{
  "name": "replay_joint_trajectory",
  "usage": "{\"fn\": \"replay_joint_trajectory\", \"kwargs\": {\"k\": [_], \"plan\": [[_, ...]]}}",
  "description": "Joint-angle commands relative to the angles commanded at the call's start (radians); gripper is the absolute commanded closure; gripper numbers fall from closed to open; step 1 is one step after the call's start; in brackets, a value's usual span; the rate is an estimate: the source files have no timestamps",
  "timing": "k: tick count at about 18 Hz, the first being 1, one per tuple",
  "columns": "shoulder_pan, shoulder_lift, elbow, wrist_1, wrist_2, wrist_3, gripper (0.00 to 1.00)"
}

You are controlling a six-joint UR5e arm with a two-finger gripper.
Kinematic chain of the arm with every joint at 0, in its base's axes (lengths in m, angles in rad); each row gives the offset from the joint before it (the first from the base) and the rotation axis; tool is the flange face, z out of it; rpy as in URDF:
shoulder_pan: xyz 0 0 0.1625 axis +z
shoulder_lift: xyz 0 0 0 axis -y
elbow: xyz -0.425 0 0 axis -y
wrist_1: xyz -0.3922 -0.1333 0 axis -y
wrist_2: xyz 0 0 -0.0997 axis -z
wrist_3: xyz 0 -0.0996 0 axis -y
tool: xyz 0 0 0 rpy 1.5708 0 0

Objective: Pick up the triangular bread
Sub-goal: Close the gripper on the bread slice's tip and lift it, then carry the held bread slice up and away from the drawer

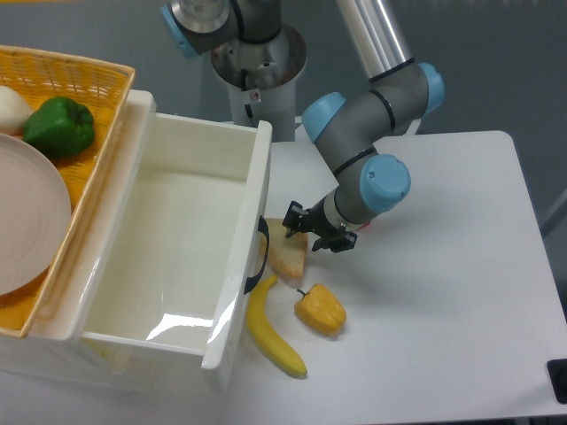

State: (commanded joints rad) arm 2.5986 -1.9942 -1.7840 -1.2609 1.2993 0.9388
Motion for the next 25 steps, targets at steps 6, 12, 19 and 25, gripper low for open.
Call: {"fn": "replay_joint_trajectory", "kwargs": {"k": [6,12,19,25], "plan": [[0.003,0.000,0.020,0.000,-0.008,-0.005,1.00],[0.008,0.000,0.078,0.000,0.008,-0.003,1.00],[0.018,-0.011,0.207,0.000,0.053,0.011,1.00],[0.031,-0.006,0.245,-0.003,0.113,0.028,1.00]]}}
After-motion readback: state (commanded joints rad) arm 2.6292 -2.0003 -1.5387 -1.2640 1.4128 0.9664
